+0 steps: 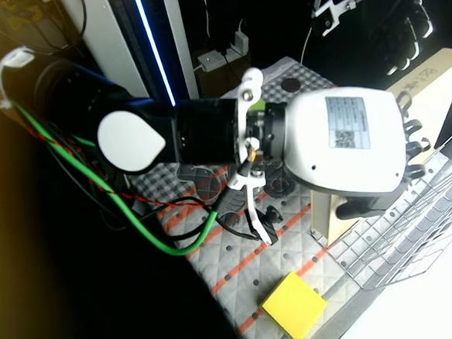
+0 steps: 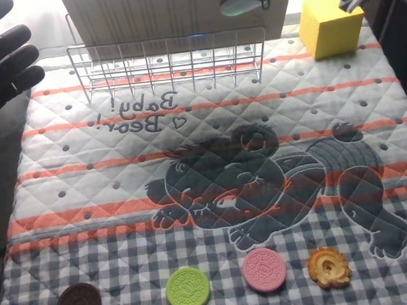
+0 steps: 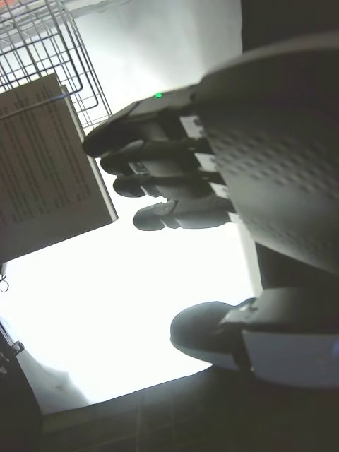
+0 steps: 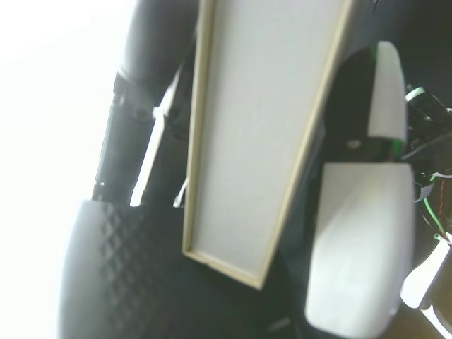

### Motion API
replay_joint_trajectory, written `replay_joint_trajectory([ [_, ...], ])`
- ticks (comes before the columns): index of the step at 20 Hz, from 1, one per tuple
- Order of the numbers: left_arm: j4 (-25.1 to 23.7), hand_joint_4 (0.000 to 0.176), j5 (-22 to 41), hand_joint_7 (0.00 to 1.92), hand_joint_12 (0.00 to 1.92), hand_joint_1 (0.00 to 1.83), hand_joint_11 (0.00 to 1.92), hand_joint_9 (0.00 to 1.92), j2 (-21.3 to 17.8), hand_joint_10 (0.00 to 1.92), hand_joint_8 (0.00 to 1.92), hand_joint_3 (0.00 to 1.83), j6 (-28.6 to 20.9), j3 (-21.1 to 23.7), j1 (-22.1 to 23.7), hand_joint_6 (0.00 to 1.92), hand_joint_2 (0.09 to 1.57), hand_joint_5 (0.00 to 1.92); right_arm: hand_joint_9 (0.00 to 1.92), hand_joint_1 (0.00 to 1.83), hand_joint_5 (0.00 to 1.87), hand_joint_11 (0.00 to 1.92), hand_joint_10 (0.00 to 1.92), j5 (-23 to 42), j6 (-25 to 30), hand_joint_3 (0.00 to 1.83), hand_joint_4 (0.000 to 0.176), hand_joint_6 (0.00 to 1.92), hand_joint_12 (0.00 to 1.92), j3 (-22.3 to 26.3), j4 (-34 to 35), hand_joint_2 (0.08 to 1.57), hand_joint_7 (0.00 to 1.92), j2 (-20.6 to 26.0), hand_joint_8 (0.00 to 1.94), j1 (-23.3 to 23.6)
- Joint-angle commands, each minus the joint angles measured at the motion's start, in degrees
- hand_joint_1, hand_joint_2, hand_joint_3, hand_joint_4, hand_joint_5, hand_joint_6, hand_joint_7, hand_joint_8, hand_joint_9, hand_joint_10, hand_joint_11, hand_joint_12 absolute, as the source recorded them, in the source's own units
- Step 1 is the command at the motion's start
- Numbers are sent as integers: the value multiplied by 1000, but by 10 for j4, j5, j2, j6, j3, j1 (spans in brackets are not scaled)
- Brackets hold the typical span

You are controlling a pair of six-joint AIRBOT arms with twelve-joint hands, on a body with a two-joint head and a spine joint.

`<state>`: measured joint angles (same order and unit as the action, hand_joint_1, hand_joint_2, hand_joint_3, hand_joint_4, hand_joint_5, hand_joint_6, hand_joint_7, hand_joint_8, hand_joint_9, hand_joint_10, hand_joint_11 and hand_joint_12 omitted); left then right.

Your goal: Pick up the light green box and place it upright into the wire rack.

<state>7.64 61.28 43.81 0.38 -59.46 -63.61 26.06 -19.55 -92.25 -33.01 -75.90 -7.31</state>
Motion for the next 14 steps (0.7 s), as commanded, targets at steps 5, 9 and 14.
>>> replay_joint_trajectory([
  [5, 12, 115, 70, 320, 677, 610, 0, 252, 2, 2, 5, 0, -4, -3, 9, 2, 1020, 426, 686, 681, 284, 247, 0, 61, 2, 0, 6, 0, 1307, -5, 27, 999, 477, 4, 0, 5],
  [9, 12, 93, 70, 319, 692, 626, 0, 258, 2, 3, 2, 0, -4, -3, 9, 2, 1027, 431, 567, 580, 109, 187, 0, 61, 2, 0, 10, 0, 1377, -7, 30, 972, 401, 3, 0, 2],
  [14, 12, 89, 73, 325, 719, 638, 0, 265, 2, 2, 1, 0, -4, -3, 9, 2, 1026, 440, 271, 516, 0, 8, 0, 67, 2, 0, 61, 0, 1304, 7, 39, 956, 112, 24, 0, 0],
])
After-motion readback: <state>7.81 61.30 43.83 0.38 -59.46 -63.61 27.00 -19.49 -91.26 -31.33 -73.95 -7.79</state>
